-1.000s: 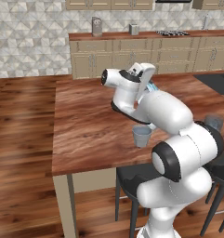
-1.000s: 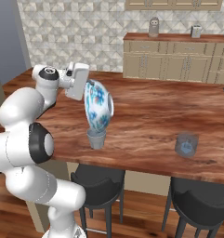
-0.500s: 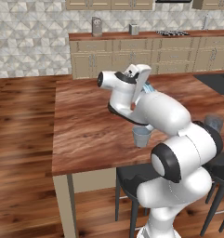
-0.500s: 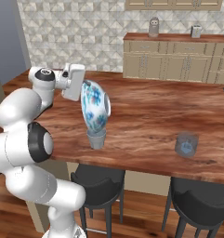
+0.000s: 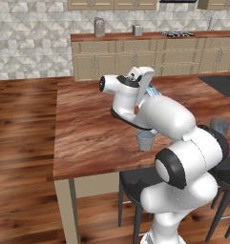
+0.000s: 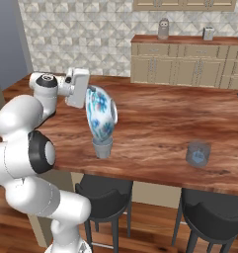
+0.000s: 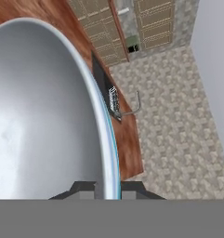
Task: There are four ice cubes in the ice bowl. Place two ice cubes in each glass of water.
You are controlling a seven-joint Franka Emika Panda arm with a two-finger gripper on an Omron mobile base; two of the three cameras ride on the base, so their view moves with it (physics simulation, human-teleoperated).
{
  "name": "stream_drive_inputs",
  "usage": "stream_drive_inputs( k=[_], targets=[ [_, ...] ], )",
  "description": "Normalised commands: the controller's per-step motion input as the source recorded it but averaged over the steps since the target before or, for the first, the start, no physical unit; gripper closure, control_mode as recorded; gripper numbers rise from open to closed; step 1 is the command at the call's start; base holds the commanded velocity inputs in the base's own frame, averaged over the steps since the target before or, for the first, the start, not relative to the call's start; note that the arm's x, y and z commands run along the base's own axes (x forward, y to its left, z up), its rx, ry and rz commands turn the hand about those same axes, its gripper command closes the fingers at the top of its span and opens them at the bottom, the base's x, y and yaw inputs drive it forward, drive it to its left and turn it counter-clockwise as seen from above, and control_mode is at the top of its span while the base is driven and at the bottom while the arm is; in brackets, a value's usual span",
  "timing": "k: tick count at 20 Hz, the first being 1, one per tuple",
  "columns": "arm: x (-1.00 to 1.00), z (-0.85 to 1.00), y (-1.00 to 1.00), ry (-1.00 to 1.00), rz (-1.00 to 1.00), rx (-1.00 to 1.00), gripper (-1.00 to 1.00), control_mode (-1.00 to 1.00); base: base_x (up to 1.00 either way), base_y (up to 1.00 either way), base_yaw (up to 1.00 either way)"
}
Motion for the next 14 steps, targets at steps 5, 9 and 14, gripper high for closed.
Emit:
stream_drive_inputs(
  k=[5,9,14],
  targets=[
    [-0.01,0.13,0.0,-0.01,0.02,-0.02,1.0,-1.0,0.0,0.0,0.0],
    [-0.11,0.44,-0.06,-0.08,0.0,0.0,1.0,-1.0,0.0,0.0,0.0],
    [-0.37,0.16,-0.51,-0.12,0.0,0.05,1.0,-1.0,0.0,0.0,0.0]
  ],
)
